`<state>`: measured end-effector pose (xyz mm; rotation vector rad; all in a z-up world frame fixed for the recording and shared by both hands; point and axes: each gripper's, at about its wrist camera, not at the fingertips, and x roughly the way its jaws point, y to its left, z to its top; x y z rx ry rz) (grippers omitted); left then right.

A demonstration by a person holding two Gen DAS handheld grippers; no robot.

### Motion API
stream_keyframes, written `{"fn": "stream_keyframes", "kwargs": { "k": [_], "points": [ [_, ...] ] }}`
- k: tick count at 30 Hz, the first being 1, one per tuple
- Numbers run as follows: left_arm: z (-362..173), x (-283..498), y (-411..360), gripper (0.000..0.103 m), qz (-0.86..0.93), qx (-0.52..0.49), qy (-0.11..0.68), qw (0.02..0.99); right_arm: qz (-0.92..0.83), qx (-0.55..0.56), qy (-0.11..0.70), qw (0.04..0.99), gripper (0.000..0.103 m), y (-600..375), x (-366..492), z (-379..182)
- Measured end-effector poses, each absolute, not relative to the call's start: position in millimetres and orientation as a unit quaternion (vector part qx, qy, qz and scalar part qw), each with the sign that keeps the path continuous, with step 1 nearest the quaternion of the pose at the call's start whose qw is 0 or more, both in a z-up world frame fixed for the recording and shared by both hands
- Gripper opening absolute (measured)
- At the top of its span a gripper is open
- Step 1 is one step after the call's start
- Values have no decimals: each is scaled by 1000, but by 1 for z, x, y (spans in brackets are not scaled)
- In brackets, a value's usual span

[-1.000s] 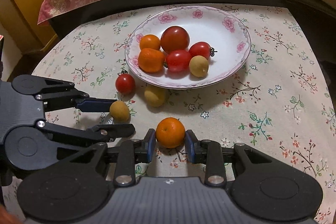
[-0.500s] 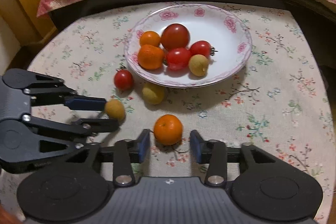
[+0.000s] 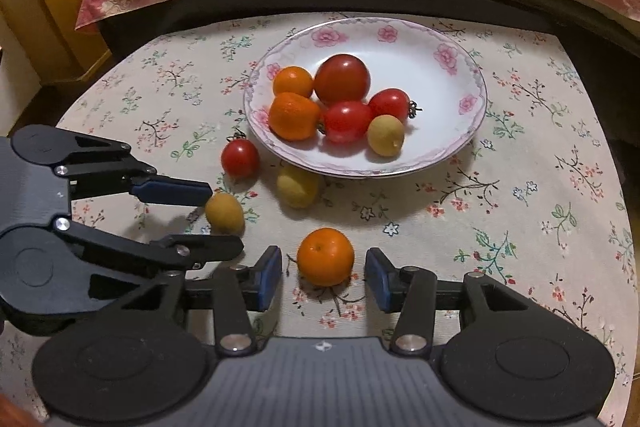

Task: Organize fruits
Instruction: 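Grasp an orange tangerine with the right tool while the left tool grasps a brown round fruit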

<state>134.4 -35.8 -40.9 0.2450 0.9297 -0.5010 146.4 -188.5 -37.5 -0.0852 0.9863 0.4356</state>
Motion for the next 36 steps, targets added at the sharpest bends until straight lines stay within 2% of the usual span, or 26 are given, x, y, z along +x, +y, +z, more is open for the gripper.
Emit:
{"fn": "stream_keyframes", "kwargs": {
  "k": [5,7,10,11,26,36],
  "points": [
    [-43,135,-35,50,-238,111,439,859,207,-40,465,860,43,-191,148,-39],
    [-43,135,-37,49,-241,110,439,859,212,-42,463,860,32,-189,148,-39],
    [-41,133,-41,34,-249,113,439,856,219,-60,460,859,31,-183,145,-38],
    [-40,132,-42,34,-250,116,440,855,221,-63,460,858,31,-182,144,-38],
    [-39,127,-21,38,-246,115,442,855,228,-67,463,854,31,-182,140,-38],
    [-42,128,-27,46,-246,115,440,856,228,-67,464,853,31,-184,140,-39]
  ]
}}
